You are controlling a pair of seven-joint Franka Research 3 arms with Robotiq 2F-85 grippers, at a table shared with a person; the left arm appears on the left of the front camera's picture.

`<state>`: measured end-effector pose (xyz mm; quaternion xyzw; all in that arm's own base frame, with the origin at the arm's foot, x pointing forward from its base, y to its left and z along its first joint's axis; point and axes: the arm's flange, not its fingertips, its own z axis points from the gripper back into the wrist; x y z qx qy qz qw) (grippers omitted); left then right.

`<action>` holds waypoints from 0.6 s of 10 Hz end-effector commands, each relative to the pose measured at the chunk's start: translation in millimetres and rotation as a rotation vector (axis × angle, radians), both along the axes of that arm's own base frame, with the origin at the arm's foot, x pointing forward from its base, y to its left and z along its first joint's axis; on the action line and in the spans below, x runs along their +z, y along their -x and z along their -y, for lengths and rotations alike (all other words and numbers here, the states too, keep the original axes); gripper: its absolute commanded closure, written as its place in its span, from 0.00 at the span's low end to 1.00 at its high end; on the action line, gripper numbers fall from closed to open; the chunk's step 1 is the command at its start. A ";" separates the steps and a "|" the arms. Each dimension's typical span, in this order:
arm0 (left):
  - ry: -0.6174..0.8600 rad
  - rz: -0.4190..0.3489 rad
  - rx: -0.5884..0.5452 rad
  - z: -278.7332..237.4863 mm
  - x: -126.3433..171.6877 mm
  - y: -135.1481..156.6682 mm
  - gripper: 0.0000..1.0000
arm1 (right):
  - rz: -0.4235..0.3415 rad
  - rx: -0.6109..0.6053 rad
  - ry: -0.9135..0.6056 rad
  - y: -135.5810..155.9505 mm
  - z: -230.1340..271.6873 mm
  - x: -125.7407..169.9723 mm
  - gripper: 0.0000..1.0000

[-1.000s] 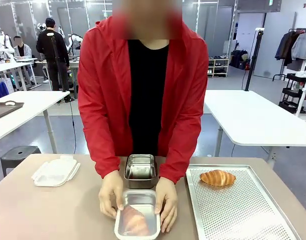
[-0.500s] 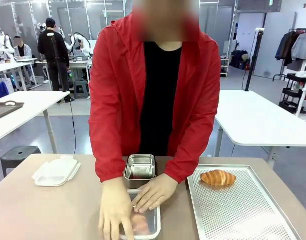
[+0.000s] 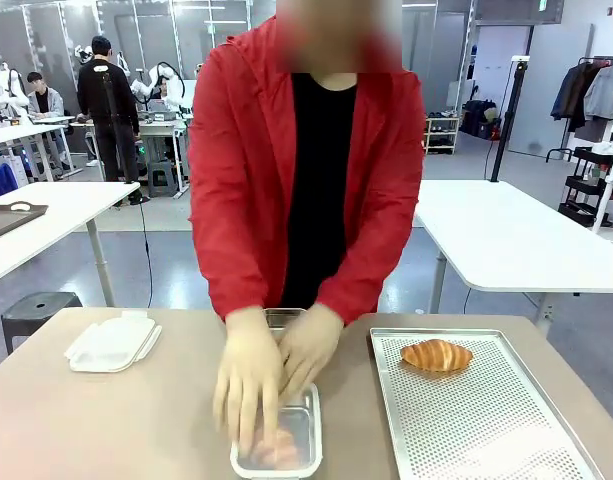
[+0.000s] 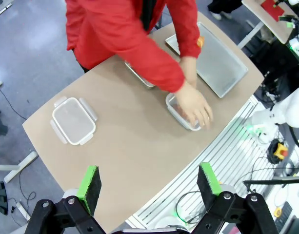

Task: Place the bread into the airtight container.
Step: Pick up a Butter Roll and place it into an empty Airtight Container.

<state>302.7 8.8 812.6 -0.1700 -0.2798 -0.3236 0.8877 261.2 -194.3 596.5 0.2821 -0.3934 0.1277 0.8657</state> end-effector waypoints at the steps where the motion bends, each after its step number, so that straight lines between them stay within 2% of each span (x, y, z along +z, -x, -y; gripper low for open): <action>1: -0.004 0.000 -0.011 0.8 1.9 1.2 0.00 | 0.004 0.003 -0.005 0.7 -0.9 -0.7 0.00; 6: -0.004 0.000 -0.011 0.8 1.9 1.2 0.00 | 0.004 0.003 -0.005 0.7 -0.9 -0.7 0.00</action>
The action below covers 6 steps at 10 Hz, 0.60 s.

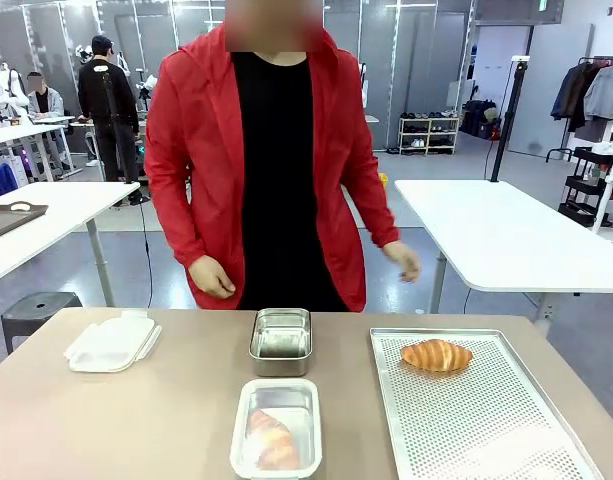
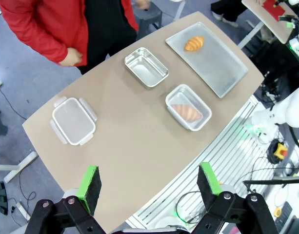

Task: Place the bread into the airtight container.
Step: Pick up a Butter Roll and place it into an empty Airtight Container.

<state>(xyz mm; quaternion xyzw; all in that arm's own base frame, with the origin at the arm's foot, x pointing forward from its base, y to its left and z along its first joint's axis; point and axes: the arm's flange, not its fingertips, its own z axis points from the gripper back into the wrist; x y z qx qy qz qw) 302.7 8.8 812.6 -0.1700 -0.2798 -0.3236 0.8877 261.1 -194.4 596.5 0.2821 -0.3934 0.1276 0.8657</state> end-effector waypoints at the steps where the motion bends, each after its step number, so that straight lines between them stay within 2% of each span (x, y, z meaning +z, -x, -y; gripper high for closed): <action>1: -0.004 0.000 -0.011 0.8 1.9 1.2 0.00 | 0.004 0.003 -0.005 0.7 -1.0 -0.7 0.00; 4: -0.004 0.000 -0.011 0.8 1.9 1.2 0.00 | 0.000 0.000 0.000 0.0 0.0 0.0 0.00; 5: -0.004 0.000 -0.011 0.8 1.9 1.2 0.00 | 0.059 0.057 0.130 -4.8 -13.2 12.1 0.00; 6: -0.004 0.000 -0.011 0.8 1.9 1.2 0.00 | 0.062 0.115 0.189 -20.7 -27.4 22.8 0.00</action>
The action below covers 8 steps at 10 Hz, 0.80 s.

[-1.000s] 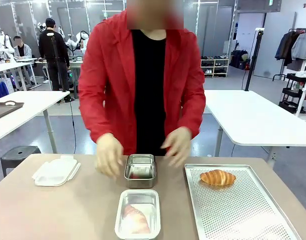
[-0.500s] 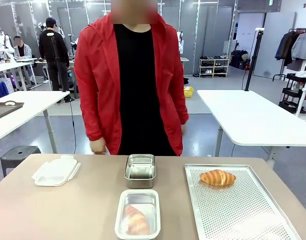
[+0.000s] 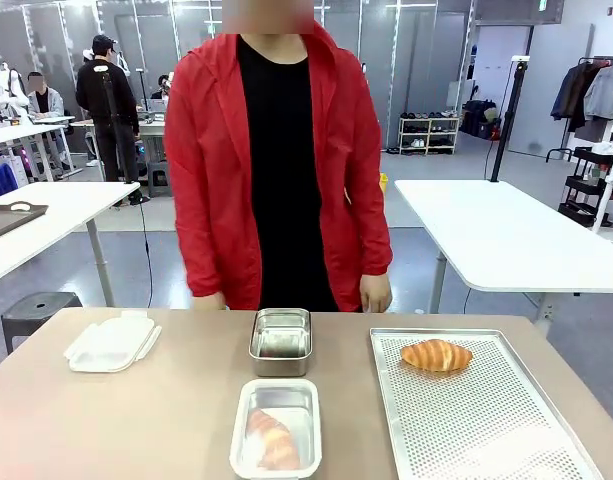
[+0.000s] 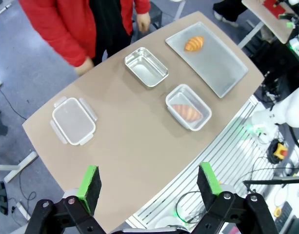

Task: Place the bread into the airtight container.
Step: Pick up a Butter Roll and place it into an empty Airtight Container.

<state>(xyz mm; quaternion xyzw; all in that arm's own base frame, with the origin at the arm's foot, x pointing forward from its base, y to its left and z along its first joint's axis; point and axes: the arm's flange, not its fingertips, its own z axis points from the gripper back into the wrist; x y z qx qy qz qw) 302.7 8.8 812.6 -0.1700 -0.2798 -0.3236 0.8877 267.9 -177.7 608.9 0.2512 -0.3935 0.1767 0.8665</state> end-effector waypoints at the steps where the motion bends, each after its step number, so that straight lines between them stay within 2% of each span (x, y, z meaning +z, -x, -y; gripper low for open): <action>1: -0.004 0.000 -0.011 0.8 1.9 1.2 0.00 | 0.020 0.099 0.225 -34.6 -26.2 15.2 0.00; 3: -0.004 0.000 -0.011 0.8 1.9 1.2 0.00 | -0.027 0.340 0.482 -96.7 -75.5 10.2 0.00; 5: -0.004 0.000 -0.011 0.8 1.9 1.2 0.00 | 0.032 0.522 0.713 -151.7 -128.8 -12.9 0.00; 6: -0.004 0.000 -0.011 0.8 1.9 1.2 0.00 | 0.027 0.578 0.841 -179.1 -155.6 -32.1 0.00; 7: -0.004 0.000 -0.011 0.8 1.9 1.2 0.00 | 0.014 0.710 0.884 -202.3 -182.3 -55.3 0.00; 8: -0.004 0.000 -0.011 0.8 1.9 1.2 0.00 | 0.020 0.776 0.982 -228.3 -202.2 -82.6 0.00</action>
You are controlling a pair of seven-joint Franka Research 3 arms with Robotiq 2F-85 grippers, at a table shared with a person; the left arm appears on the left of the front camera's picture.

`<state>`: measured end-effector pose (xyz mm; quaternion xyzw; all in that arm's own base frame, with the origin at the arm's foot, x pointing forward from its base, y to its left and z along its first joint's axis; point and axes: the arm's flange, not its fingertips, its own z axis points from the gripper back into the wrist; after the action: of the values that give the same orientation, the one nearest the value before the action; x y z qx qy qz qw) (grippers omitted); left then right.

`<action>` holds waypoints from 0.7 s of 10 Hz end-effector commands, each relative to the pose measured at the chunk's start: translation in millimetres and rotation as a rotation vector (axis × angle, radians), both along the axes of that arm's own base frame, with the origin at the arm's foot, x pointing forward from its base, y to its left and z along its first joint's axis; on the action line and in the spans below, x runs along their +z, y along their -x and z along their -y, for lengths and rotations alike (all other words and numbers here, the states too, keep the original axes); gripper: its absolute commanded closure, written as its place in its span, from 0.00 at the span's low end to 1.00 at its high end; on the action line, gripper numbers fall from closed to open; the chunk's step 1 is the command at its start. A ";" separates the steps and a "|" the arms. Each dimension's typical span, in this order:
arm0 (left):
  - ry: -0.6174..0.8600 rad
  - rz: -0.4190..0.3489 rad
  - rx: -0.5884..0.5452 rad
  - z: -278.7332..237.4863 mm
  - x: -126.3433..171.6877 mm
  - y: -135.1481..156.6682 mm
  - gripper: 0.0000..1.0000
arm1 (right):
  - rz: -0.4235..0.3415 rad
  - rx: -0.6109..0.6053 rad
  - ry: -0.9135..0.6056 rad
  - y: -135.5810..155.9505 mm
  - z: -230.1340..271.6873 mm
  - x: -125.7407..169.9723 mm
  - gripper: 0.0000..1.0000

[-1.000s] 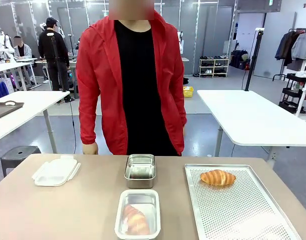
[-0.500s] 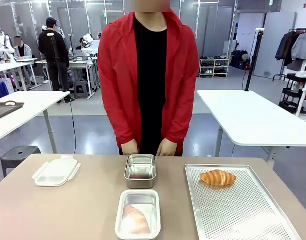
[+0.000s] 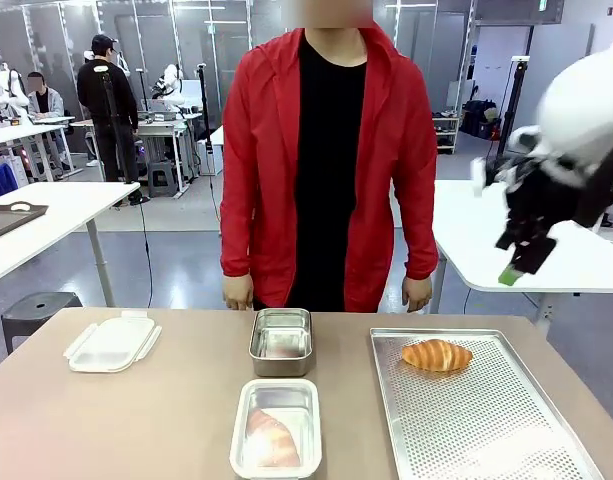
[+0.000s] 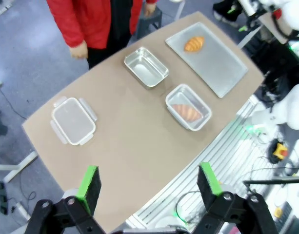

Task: Place the bread into the airtight container.
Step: Pick up a Butter Roll and place it into an empty Airtight Container.

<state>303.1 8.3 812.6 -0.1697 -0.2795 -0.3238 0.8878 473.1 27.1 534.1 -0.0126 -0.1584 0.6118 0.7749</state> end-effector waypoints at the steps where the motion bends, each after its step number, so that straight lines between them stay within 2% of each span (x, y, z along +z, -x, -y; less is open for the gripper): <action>1: -0.003 0.000 -0.011 0.4 1.9 1.5 0.00 | 0.013 0.135 0.097 -36.9 -8.7 -29.5 0.00; 4: -0.003 0.000 -0.011 0.4 1.9 1.5 0.00 | -0.046 0.225 0.175 -59.4 -26.0 -96.0 0.00; 6: -0.003 0.000 -0.011 0.4 1.9 1.5 0.00 | -0.100 0.230 0.159 -69.6 -35.4 -125.4 0.00; 7: -0.003 0.000 -0.011 0.4 1.9 1.5 0.00 | -0.083 0.234 0.166 -74.3 -38.7 -135.6 0.00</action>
<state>303.1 8.4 812.7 -0.1696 -0.2796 -0.3237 0.8879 537.9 64.8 397.0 -0.0179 -0.0711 0.7027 0.7077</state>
